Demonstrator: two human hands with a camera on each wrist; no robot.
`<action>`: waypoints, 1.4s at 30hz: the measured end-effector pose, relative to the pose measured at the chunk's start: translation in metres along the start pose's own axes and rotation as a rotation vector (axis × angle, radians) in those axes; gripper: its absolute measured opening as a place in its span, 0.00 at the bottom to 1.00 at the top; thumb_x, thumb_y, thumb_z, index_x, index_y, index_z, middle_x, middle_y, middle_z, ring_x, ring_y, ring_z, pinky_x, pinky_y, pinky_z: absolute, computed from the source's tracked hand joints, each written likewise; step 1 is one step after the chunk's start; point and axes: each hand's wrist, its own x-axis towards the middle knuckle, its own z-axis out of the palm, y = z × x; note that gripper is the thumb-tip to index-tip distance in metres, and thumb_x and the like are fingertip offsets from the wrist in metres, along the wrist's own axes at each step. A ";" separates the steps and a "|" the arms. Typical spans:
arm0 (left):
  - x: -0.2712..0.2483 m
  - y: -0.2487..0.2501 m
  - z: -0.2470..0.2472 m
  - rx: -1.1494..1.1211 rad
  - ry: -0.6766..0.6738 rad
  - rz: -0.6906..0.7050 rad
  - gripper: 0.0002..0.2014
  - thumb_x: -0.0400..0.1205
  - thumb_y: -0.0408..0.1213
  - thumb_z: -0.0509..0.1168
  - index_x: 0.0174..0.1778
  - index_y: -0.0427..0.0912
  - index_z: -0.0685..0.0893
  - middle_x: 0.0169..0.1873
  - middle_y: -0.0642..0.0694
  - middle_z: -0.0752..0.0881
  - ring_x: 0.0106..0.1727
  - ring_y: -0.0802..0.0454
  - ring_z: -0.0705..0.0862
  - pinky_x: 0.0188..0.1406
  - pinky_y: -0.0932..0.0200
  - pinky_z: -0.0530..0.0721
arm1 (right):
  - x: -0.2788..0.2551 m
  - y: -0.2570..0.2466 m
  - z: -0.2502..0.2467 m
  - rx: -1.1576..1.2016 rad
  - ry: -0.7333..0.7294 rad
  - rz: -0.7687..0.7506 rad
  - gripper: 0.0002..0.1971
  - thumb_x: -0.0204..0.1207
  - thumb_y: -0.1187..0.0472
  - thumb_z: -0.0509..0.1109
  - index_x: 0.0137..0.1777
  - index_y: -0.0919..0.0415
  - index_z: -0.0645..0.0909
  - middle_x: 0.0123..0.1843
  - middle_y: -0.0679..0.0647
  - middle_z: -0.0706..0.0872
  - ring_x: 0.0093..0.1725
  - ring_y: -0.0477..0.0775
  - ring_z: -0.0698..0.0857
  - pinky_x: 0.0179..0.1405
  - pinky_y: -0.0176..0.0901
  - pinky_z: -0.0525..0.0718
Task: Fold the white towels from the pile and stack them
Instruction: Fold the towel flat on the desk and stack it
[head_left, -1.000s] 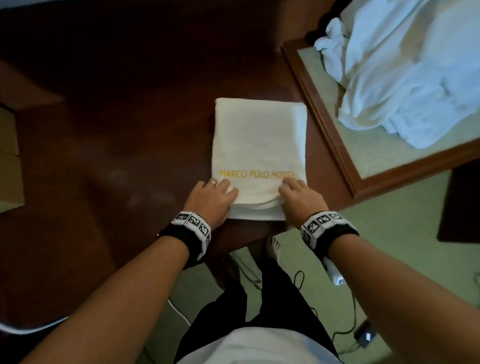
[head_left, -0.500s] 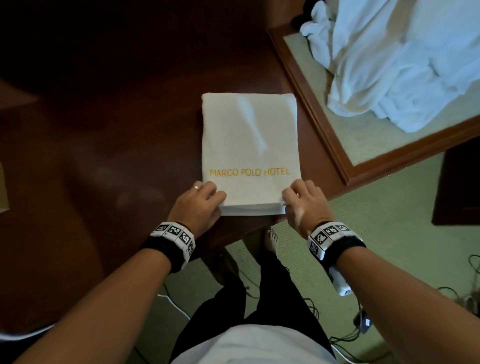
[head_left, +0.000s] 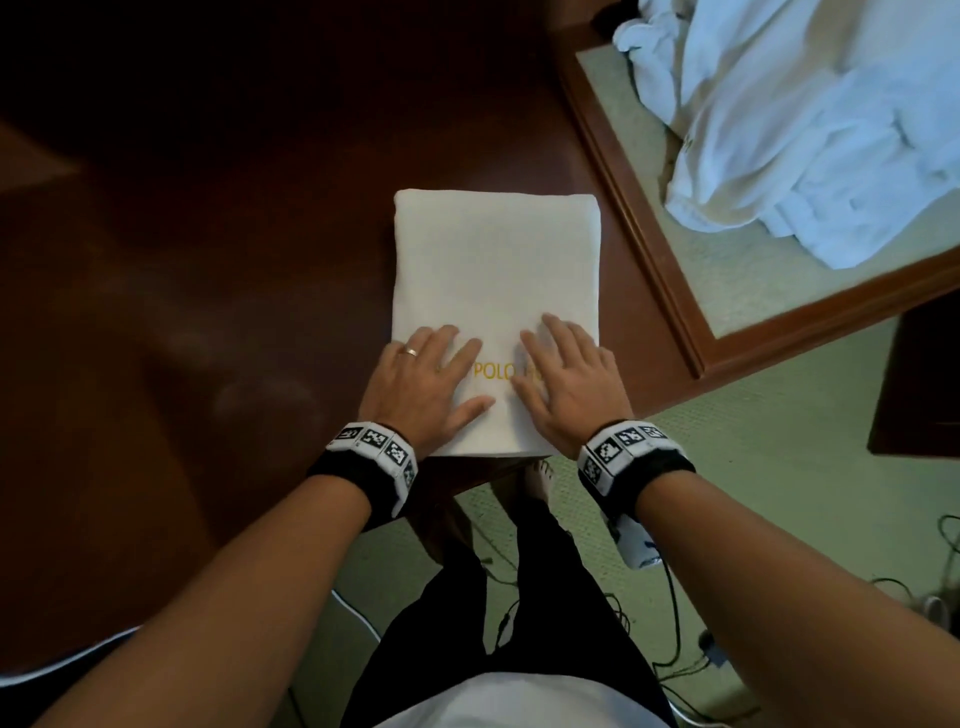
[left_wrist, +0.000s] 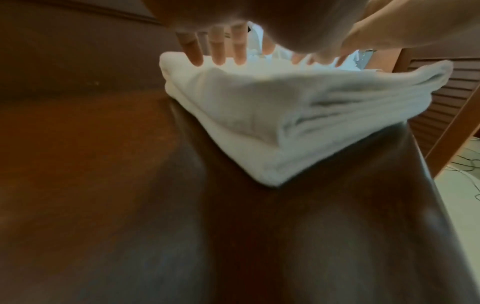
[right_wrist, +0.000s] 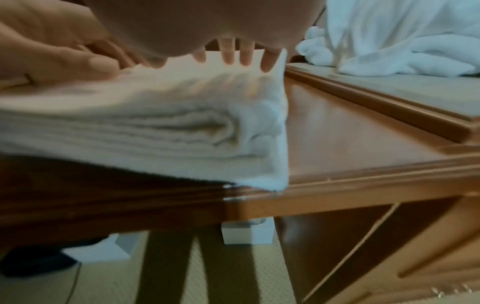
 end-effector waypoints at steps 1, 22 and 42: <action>-0.001 0.002 0.006 -0.005 -0.063 -0.038 0.36 0.82 0.67 0.51 0.81 0.48 0.72 0.79 0.39 0.72 0.77 0.38 0.73 0.67 0.40 0.75 | 0.001 0.001 0.005 -0.046 -0.109 0.016 0.32 0.84 0.37 0.52 0.84 0.50 0.62 0.87 0.59 0.58 0.84 0.63 0.61 0.74 0.62 0.69; 0.090 -0.049 0.005 0.050 -0.209 -0.202 0.36 0.87 0.65 0.39 0.88 0.54 0.39 0.87 0.54 0.35 0.88 0.52 0.38 0.84 0.33 0.45 | 0.106 0.059 0.005 -0.138 -0.177 0.055 0.35 0.83 0.31 0.42 0.87 0.41 0.42 0.89 0.49 0.36 0.88 0.52 0.40 0.83 0.66 0.49; 0.017 0.004 -0.032 -0.866 -0.177 -0.928 0.29 0.70 0.50 0.82 0.62 0.36 0.86 0.61 0.39 0.88 0.63 0.40 0.86 0.58 0.52 0.84 | 0.005 0.007 -0.024 0.650 -0.286 0.915 0.31 0.65 0.45 0.82 0.64 0.62 0.83 0.60 0.59 0.88 0.52 0.61 0.85 0.50 0.47 0.83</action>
